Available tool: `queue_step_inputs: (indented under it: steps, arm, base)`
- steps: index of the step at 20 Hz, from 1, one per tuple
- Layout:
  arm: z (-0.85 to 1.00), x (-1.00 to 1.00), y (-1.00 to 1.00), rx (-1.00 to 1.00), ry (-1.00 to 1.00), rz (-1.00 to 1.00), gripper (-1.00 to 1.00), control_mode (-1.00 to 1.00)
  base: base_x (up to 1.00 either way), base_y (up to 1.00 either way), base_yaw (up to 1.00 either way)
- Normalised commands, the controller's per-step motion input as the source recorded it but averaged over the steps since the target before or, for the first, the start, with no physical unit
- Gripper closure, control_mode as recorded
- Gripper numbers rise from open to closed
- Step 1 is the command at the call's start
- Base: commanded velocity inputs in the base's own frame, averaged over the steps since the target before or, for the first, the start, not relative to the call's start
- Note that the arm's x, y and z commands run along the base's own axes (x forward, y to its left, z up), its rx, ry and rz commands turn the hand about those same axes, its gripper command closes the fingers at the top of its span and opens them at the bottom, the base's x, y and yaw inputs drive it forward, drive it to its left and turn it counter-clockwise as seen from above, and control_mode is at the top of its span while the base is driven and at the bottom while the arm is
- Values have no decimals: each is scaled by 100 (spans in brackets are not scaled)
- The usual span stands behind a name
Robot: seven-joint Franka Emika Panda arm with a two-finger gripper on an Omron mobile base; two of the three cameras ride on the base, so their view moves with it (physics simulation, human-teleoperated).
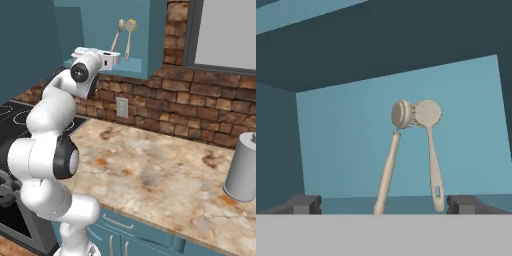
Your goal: Pick up the dish brush and dish brush from the sink, and place them back in the cabinet, and close the cabinet door.
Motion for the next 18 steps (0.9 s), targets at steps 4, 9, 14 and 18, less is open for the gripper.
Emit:
queue_step_inputs:
  steps: [4, 9, 14, 18]
  arm:
    - [4, -64, -18, 0, -2, -4, -100, -100]
    - [14, -64, -5, 0, 0, -5, -100, -100]
    - [25, -61, 0, 0, 0, -8, -100, -100]
    - [30, -59, 0, 0, 0, -10, -100, -100]
  base:
    - [0, 0, 0]
    - [0, 0, 0]
    - [0, 0, 0]
    - [0, 0, 0]
